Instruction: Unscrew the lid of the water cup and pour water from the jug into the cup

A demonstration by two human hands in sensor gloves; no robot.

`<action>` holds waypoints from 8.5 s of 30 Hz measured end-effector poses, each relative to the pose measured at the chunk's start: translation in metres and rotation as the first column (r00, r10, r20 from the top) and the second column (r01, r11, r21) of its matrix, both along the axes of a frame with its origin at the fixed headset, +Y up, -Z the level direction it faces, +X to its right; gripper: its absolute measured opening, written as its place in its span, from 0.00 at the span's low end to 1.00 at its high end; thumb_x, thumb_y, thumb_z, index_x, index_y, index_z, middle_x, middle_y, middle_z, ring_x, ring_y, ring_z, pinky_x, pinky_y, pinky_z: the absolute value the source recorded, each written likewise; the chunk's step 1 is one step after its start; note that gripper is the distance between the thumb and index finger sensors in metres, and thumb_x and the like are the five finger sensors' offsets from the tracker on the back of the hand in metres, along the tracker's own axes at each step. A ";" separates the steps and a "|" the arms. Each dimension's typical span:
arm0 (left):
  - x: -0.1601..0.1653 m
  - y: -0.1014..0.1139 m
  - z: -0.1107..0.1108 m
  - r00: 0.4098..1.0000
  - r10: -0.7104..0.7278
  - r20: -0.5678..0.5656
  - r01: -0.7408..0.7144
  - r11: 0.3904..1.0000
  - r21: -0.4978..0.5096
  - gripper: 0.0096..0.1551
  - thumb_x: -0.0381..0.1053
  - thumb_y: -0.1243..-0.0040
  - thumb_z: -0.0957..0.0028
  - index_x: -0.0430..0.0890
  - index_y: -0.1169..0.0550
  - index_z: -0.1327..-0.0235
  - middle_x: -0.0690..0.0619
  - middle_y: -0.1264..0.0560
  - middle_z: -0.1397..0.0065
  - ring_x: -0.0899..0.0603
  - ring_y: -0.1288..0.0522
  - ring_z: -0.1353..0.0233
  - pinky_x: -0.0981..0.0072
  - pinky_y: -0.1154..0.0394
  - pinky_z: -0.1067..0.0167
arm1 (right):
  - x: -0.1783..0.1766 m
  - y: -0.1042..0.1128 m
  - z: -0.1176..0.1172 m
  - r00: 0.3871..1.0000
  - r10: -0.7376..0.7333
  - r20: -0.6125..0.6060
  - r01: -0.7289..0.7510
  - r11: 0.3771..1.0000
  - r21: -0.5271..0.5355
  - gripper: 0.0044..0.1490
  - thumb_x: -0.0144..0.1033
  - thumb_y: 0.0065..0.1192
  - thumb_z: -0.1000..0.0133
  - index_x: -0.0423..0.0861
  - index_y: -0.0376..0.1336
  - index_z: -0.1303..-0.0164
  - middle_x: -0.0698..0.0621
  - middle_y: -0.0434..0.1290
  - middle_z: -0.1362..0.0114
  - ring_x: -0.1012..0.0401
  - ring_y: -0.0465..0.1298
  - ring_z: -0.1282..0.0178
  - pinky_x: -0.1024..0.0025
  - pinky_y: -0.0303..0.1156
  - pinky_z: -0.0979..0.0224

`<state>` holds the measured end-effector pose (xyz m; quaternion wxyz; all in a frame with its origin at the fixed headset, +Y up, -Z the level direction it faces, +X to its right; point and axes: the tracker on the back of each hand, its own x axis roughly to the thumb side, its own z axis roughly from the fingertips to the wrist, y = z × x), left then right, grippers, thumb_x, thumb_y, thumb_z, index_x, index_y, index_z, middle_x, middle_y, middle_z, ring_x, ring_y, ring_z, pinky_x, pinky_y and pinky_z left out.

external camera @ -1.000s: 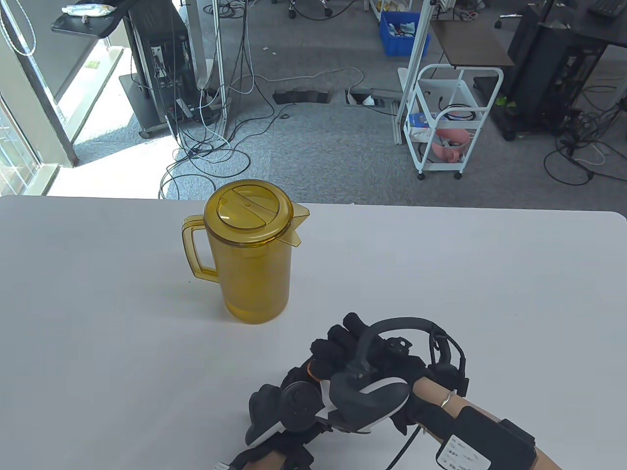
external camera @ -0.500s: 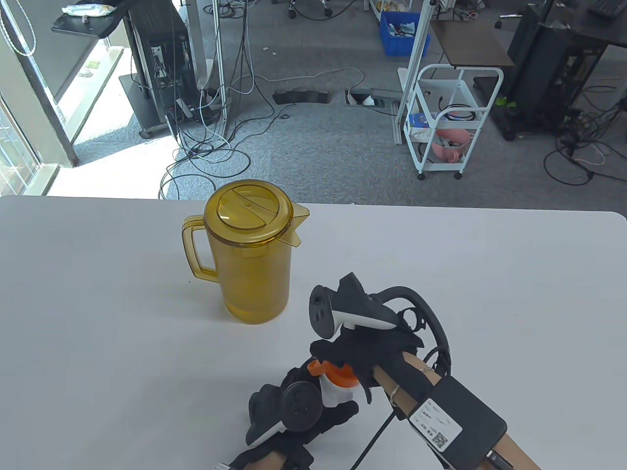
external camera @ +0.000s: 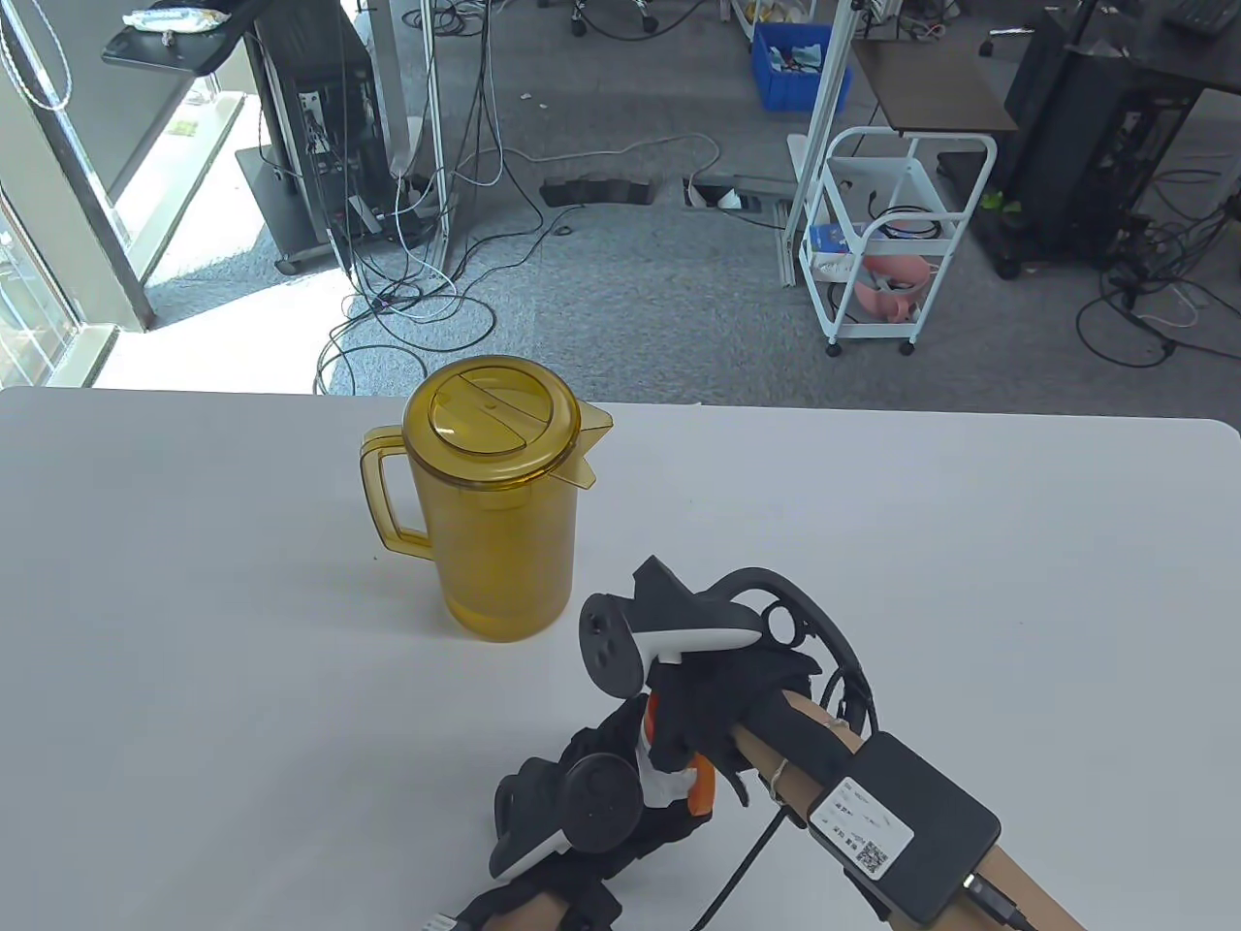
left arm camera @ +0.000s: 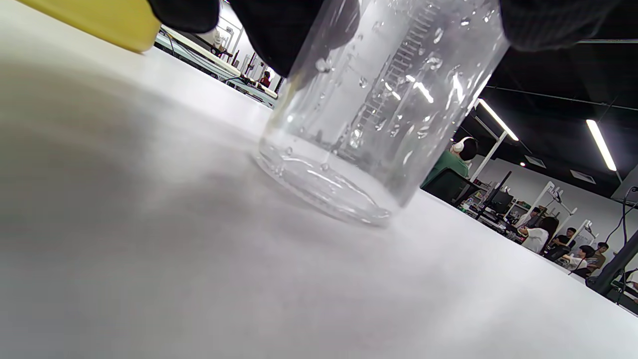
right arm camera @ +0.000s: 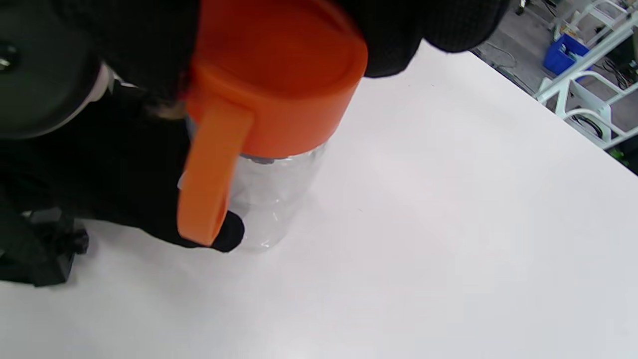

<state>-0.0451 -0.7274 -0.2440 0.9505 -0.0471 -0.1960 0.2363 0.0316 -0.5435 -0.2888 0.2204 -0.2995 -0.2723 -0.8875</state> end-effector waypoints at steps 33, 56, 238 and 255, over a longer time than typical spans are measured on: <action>0.000 -0.002 -0.001 1.000 -0.025 0.008 0.026 0.999 -0.022 0.70 0.84 0.59 0.49 0.38 0.63 0.16 0.46 0.49 0.13 0.44 0.37 0.14 0.37 0.43 0.18 | -0.006 0.006 0.010 0.998 0.057 -0.004 -0.056 0.992 0.117 0.56 0.52 0.72 0.49 0.45 0.51 0.15 0.37 0.58 0.15 0.42 0.69 0.23 0.27 0.49 0.25; 0.001 -0.003 -0.002 0.999 -0.040 0.018 0.041 0.998 -0.052 0.70 0.84 0.59 0.48 0.38 0.65 0.16 0.46 0.51 0.13 0.45 0.38 0.13 0.37 0.44 0.18 | 0.018 0.010 -0.017 0.978 -0.084 0.192 0.084 0.996 0.007 0.51 0.58 0.64 0.44 0.51 0.50 0.13 0.33 0.53 0.11 0.28 0.63 0.21 0.26 0.59 0.32; -0.157 0.131 -0.021 0.903 0.334 -0.272 -0.176 0.863 0.474 0.64 0.79 0.56 0.43 0.42 0.62 0.11 0.42 0.54 0.09 0.33 0.45 0.09 0.31 0.47 0.19 | 0.117 -0.189 0.036 -0.028 -0.984 0.178 0.946 0.032 0.322 0.66 0.52 0.71 0.49 0.42 0.32 0.19 0.37 0.46 0.14 0.39 0.57 0.16 0.34 0.52 0.24; -0.224 0.086 -0.145 0.795 0.235 -0.559 -0.110 0.963 0.248 0.49 0.67 0.56 0.33 0.51 0.63 0.13 0.50 0.54 0.09 0.39 0.41 0.08 0.38 0.40 0.18 | 0.118 -0.189 0.032 -0.042 -0.979 0.201 0.960 0.016 0.279 0.66 0.51 0.71 0.49 0.43 0.32 0.19 0.38 0.45 0.14 0.39 0.56 0.15 0.32 0.50 0.24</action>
